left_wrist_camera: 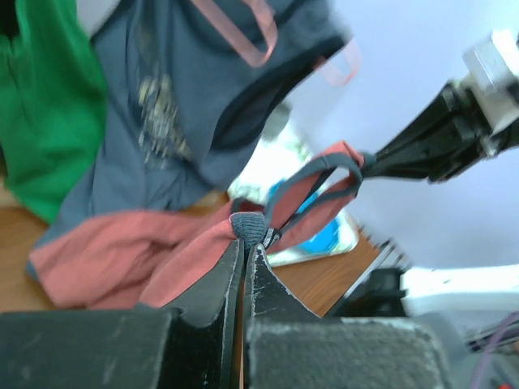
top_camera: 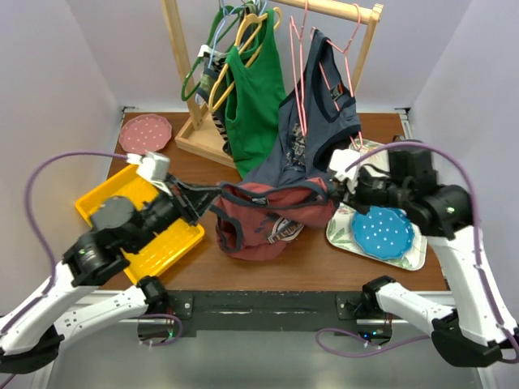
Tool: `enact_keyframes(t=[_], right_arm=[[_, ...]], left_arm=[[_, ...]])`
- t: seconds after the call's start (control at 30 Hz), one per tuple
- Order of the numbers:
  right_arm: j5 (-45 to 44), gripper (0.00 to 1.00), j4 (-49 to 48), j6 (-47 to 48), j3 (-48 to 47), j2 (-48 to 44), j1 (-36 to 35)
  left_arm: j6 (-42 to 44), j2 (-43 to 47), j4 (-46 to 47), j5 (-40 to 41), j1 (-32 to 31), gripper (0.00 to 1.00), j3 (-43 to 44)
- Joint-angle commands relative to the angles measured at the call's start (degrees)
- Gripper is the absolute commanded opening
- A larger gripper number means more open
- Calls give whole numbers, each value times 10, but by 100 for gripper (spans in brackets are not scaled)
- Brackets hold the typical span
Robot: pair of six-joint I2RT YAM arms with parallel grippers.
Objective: Place the tank top on the hanger
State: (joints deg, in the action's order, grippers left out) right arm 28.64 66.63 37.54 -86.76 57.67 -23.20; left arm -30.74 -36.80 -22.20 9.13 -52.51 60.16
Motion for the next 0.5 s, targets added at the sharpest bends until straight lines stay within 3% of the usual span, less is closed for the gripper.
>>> enact_keyframes(t=[0.0, 0.1, 0.23, 0.3, 0.33, 0.37, 0.43, 0.47], right_arm=[[-57, 0, -86, -11, 117, -12, 3], [-70, 0, -129, -1, 209, -16, 3], [-99, 0, -185, -19, 273, 3, 2], [-130, 10, -207, -43, 281, 8, 3], [-142, 27, -214, -48, 283, 5, 3], [-161, 36, -223, -52, 286, -1, 3], [-170, 61, -228, -51, 285, -11, 3], [-171, 66, -223, -49, 280, -19, 4]], left_arm=[[-32, -19, 49, -14, 4, 0, -126], [-66, -35, 88, -2, 3, 0, -199], [-78, -43, 88, 37, 3, 0, -234], [-70, -29, 67, 79, 3, 1, -230], [-62, -24, 66, 87, 3, 23, -226], [-43, -20, 66, 91, 3, 37, -221], [-21, -20, 63, 79, 3, 63, -183], [6, -25, 52, 58, 3, 68, -163]])
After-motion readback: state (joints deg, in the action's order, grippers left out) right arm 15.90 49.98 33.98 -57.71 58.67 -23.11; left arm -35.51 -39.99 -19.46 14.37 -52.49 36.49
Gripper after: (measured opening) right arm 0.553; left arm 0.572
